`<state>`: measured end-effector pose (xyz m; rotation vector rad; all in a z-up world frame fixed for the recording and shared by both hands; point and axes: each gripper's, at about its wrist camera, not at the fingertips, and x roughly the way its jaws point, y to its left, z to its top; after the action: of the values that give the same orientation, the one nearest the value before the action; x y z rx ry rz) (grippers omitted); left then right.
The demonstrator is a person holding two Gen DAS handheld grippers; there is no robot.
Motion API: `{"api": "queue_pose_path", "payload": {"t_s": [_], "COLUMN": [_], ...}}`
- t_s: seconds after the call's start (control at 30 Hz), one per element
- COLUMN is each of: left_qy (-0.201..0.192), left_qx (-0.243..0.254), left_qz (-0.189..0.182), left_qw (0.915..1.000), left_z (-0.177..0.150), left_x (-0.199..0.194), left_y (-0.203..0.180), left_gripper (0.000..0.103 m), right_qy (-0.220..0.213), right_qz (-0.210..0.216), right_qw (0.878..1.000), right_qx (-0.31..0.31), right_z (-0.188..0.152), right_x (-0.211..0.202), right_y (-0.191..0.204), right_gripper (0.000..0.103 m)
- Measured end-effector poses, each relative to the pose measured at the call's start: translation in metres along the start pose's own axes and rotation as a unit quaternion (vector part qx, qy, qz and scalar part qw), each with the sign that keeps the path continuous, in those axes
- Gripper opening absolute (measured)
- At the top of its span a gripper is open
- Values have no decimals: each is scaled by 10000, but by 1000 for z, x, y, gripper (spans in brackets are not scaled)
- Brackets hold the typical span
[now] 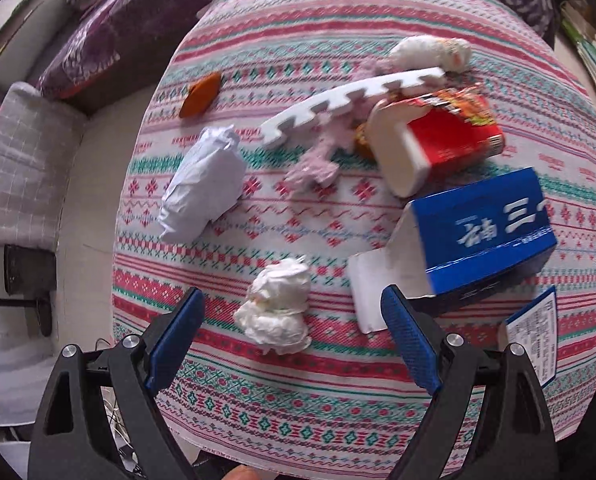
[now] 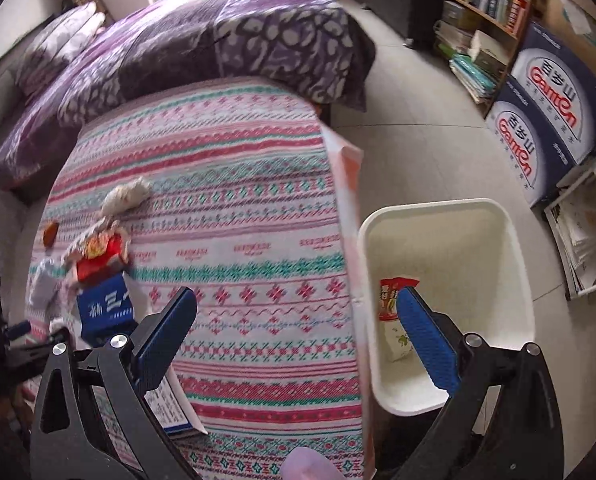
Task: Collect trash
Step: 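Grasp the tissue ball with the left tool while the right tool grasps the blue box flap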
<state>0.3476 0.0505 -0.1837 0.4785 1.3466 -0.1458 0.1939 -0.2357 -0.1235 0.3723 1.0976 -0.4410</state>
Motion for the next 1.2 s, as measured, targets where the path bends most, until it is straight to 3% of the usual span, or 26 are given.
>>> {"api": "queue_pose_path", "payload": {"t_s": [0.2,0.4,0.5,0.57,0.7,0.83,0.87,1.0,1.07,1.2], "left_qy": [276,373,477,482,332,217,172,21,-41,-126], "left_qx": [-117,-154,-220,-365,-536,-675,-698,-766,-763,-753], "left_qz": [-180,-428,-664,-914,-789,-1020,-1030,-1121,-1121,-1117], "left_qw": [9994,9983,9964,9940,9949,9923,9921,9907,9908,9908], "left_z": [-5,0,-1,-1,-3,-7,-8,-16,-21,-19], "left_x": [30,48,58,56,49,37,34,17,11,-2], "left_y": [27,35,40,45,54,60,62,62,65,52], "left_gripper": [87,86,72,40,36,36,36,36,36,36], "right_qy": [704,1104,1272,1349,1314,1399,1416,1502,1320,1258], "right_qz": [385,494,610,659,714,649,632,539,365,462], "right_qw": [9922,9832,9794,9774,9756,9736,9735,9717,9721,9735], "right_qx": [-955,-1368,-1446,-1491,-1606,-1684,-1679,-1743,-1906,-1851], "right_z": [-34,-61,-70,-75,-83,-91,-92,-99,-105,-103], "right_x": [27,48,57,62,66,74,76,85,84,80], "right_y": [57,86,95,101,114,125,127,135,138,141], "right_gripper": [96,96,96,96,96,95,93,67,57,53]}}
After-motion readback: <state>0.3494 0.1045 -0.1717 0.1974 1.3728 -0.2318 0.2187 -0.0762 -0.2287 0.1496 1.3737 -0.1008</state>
